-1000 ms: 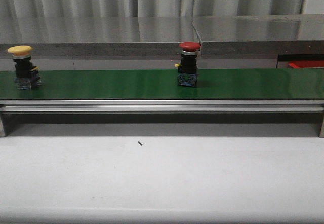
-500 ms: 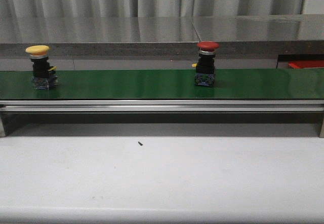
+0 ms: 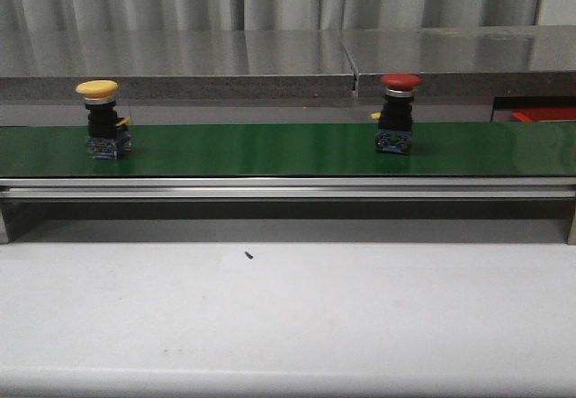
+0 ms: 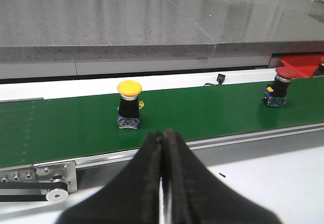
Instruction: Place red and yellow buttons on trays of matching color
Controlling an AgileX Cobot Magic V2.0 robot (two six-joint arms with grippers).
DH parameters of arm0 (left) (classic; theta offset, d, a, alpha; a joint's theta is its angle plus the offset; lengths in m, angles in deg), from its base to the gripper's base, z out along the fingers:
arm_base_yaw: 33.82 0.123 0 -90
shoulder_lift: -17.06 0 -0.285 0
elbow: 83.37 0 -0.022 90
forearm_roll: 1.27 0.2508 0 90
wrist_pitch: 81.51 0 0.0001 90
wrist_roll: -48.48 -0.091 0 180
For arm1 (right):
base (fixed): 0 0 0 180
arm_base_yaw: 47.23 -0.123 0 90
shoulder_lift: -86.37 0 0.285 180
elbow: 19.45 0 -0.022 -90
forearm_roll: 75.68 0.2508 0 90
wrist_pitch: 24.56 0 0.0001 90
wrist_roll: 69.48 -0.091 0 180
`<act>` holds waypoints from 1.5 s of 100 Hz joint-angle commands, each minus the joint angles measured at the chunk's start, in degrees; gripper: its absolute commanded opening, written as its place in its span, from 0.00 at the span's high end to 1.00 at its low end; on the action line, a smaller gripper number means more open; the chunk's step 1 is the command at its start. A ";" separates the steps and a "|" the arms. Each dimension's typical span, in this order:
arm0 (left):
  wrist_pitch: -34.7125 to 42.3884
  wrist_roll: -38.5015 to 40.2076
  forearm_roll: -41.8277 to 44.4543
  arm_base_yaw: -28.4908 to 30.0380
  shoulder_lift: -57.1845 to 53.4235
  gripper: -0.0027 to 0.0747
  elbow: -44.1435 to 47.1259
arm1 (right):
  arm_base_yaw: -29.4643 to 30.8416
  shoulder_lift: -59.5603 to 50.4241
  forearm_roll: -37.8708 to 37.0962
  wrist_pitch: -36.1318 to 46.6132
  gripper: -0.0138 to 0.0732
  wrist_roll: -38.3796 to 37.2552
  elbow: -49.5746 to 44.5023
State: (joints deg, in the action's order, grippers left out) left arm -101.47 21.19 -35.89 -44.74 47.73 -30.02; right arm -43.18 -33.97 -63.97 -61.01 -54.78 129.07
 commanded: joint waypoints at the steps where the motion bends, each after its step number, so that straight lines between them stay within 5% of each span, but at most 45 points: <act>1: 4.03 -0.15 -1.35 -0.51 0.35 0.99 -1.64 | 0.06 -0.44 3.00 3.16 0.47 0.61 1.29; 13: 4.03 -0.15 -1.35 -0.51 0.35 0.99 -1.64 | 0.06 -0.44 3.74 3.22 0.12 0.61 1.29; 53: 4.03 -0.15 -1.35 -0.51 0.35 0.99 -1.64 | 0.06 16.55 3.74 -7.48 0.16 0.61 17.27; 122: 4.03 -0.15 -1.35 -0.51 0.35 0.99 -1.64 | -5.92 49.88 2.62 -9.74 0.16 1.96 41.79; 136: 4.03 -0.15 -1.35 -0.51 0.35 0.99 -1.64 | -5.92 52.64 2.24 -10.87 0.25 1.71 44.82; 150: 4.03 -0.15 -1.35 -0.51 0.35 0.99 -1.64 | -4.93 53.81 2.08 -14.47 0.58 0.27 46.64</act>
State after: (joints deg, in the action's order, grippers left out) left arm -101.34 21.19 -35.89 -44.74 47.73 -30.02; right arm -48.99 22.42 -61.92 -74.64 -54.07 173.08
